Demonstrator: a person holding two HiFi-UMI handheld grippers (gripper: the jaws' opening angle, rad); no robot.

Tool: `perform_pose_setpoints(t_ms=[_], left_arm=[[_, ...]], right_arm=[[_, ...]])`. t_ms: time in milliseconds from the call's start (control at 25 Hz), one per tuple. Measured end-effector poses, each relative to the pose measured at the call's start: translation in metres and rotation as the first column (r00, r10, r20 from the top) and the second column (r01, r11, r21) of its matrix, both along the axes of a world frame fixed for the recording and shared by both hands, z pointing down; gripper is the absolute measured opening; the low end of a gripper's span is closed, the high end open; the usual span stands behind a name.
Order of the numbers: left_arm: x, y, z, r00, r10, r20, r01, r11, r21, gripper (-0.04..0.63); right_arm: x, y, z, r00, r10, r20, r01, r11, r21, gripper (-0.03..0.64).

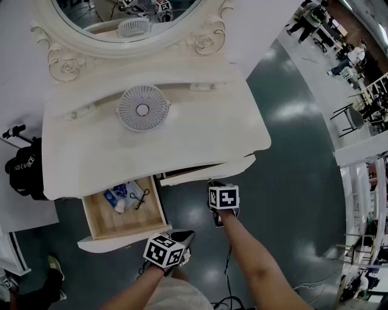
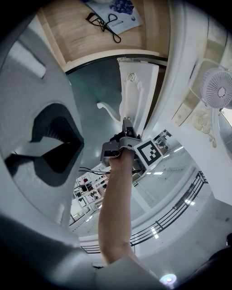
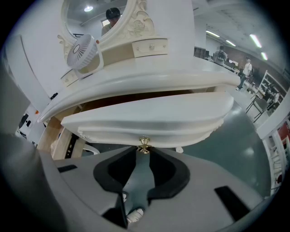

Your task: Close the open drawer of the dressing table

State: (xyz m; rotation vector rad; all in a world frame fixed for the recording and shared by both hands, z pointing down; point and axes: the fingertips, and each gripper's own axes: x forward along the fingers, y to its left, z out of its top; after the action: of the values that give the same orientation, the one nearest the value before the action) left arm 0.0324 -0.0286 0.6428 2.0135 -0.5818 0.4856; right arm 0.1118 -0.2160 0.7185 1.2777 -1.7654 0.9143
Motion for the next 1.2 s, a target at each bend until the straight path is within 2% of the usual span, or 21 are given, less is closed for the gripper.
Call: perform_pose_setpoints(t_ms=[1200], left_arm=[[-0.002, -0.017, -0.004, 0.999, -0.034, -0.037, 0.034, 0.999, -0.004, 0.009]], right_arm=[[-0.017, -0.054, -0.001, 0.999, 0.038, 0.033, -0.041, 0.996, 0.076, 0.103]])
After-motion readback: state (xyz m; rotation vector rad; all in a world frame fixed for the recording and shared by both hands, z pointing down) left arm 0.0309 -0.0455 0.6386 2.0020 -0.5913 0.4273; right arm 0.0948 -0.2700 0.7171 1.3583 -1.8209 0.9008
